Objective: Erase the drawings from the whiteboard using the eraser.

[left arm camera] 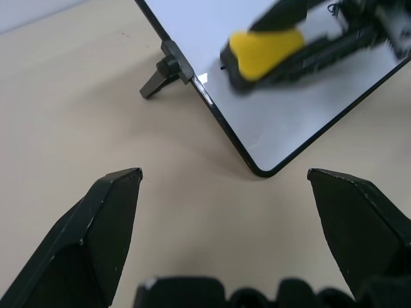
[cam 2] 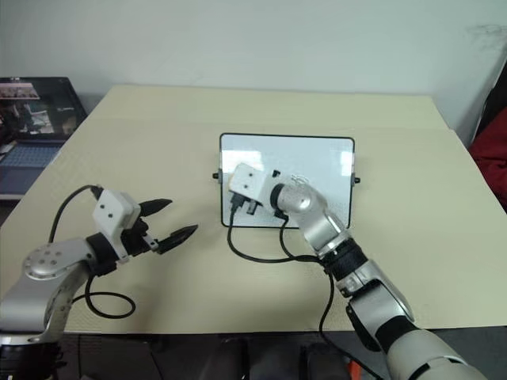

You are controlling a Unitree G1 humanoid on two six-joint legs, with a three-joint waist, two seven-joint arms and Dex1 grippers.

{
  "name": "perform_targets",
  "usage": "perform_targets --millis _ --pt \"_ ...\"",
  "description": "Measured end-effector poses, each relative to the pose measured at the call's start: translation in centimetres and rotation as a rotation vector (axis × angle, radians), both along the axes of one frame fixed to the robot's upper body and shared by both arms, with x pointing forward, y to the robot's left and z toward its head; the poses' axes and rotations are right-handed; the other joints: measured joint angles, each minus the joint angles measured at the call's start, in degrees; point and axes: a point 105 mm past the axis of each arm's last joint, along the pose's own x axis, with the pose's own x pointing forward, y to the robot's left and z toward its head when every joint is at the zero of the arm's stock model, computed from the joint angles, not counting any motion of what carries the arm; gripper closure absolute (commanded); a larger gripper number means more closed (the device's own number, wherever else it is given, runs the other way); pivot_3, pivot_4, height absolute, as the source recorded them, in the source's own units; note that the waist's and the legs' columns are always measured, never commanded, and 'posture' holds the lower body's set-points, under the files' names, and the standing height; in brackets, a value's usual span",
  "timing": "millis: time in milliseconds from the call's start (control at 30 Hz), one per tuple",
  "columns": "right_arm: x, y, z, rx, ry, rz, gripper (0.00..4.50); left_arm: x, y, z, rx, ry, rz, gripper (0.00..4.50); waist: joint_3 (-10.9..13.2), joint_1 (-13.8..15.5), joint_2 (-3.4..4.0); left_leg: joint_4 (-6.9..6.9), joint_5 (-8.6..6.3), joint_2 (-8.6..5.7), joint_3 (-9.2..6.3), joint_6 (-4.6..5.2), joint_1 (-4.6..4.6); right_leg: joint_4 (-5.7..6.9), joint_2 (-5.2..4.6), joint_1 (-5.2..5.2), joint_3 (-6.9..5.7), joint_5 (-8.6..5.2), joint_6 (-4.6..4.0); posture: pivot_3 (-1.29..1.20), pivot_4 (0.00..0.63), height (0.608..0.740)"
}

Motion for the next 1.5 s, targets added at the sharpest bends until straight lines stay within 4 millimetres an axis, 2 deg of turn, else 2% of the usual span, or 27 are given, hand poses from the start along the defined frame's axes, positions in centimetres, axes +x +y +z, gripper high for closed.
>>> perform_targets --millis 100,167,267,300,400,667,900,1100,1300,1400,1500 --pt "0.0 0.8 2.7 0.028 -0.065 0.009 3.33 0.2 -0.3 0.2 0.000 -0.006 -0.010 0.00 0.0 -0.1 0.00 0.00 -0.02 0.06 0.11 -0.07 -0.44 -0.01 0.29 -0.56 0.02 0.01 -0.01 0.00 0.150 0.740" --pt "0.9 0.7 3.0 0.016 -0.096 -0.018 3.33 0.2 -0.3 0.2 -0.001 -0.009 -0.012 0.00 0.0 -0.1 -0.01 -0.02 -0.05 0.08 0.13 -0.11 -0.43 -0.04 0.31 -0.56 -0.02 0.00 -0.02 0.00 0.150 0.740" --pt "3.0 -0.4 0.7 -0.033 -0.085 -0.099 3.33 0.4 -0.5 -0.1 -0.002 0.001 -0.021 0.00 0.0 0.0 -0.01 -0.02 -0.05 0.08 0.23 -0.11 -0.43 -0.09 0.28 -0.56 0.09 0.00 -0.02 0.00 0.150 0.740" --pt "3.1 -0.4 0.5 -0.034 -0.096 -0.097 3.33 0.4 -0.5 -0.3 -0.003 0.009 -0.019 0.00 0.0 -0.1 0.00 -0.01 -0.06 0.08 0.27 -0.11 -0.43 -0.08 0.26 -0.56 0.14 0.00 -0.02 0.00 0.150 0.740" --pt "3.2 0.3 -0.1 -0.066 -0.133 -0.076 3.33 0.4 -0.6 -0.2 -0.005 0.001 -0.027 0.00 0.0 -0.3 -0.06 0.02 -0.06 0.09 0.27 -0.11 -0.32 -0.03 0.26 -0.50 0.14 0.04 -0.08 0.00 0.150 0.740" --pt "2.7 0.5 -2.5 -0.134 -0.115 -0.036 3.33 0.2 -0.7 -0.4 -0.008 0.013 -0.040 0.00 -0.1 -0.3 -0.08 0.02 -0.02 0.10 0.28 -0.09 0.35 0.06 0.28 -0.23 0.14 0.12 -0.22 0.00 0.150 0.740" --pt "2.3 0.5 -3.9 -0.166 -0.085 -0.014 3.33 0.2 -0.8 -0.3 -0.015 0.011 -0.046 0.00 -0.1 -0.2 -0.13 0.02 0.00 0.14 0.26 -0.06 0.71 0.05 0.26 0.12 0.11 0.12 -0.23 0.00 0.150 0.740" --pt "1.7 0.3 -5.9 -0.186 -0.029 0.004 3.33 0.1 -0.9 -0.3 -0.019 0.008 -0.049 0.00 -0.2 -0.2 -0.19 -0.06 -0.01 0.22 0.19 -0.06 1.48 -0.05 0.16 0.90 0.15 -0.07 -0.14 0.00 0.150 0.740" --pt "1.5 -0.1 -6.5 -0.155 0.021 0.005 3.33 0.2 -0.9 -0.2 -0.021 0.007 -0.050 0.00 -0.2 0.0 -0.16 -0.06 0.08 0.20 0.14 0.08 1.48 -0.03 0.06 0.90 0.14 -0.02 -0.06 0.00 0.150 0.740" --pt "1.1 -0.3 -5.7 -0.124 0.064 0.013 3.33 0.2 -0.9 -0.1 -0.022 0.004 -0.052 0.00 -0.1 0.0 -0.13 -0.06 0.09 0.20 0.16 0.09 1.33 -0.06 0.05 0.75 0.14 -0.02 -0.07 0.00 0.150 0.740" --pt "0.3 -0.8 -4.3 -0.073 0.112 0.011 3.33 0.2 -1.0 0.0 -0.022 0.000 -0.053 0.00 -0.1 0.1 -0.26 -0.05 0.08 0.20 0.16 0.08 0.58 -0.05 0.05 0.39 0.08 0.12 -0.26 0.00 0.150 0.740"
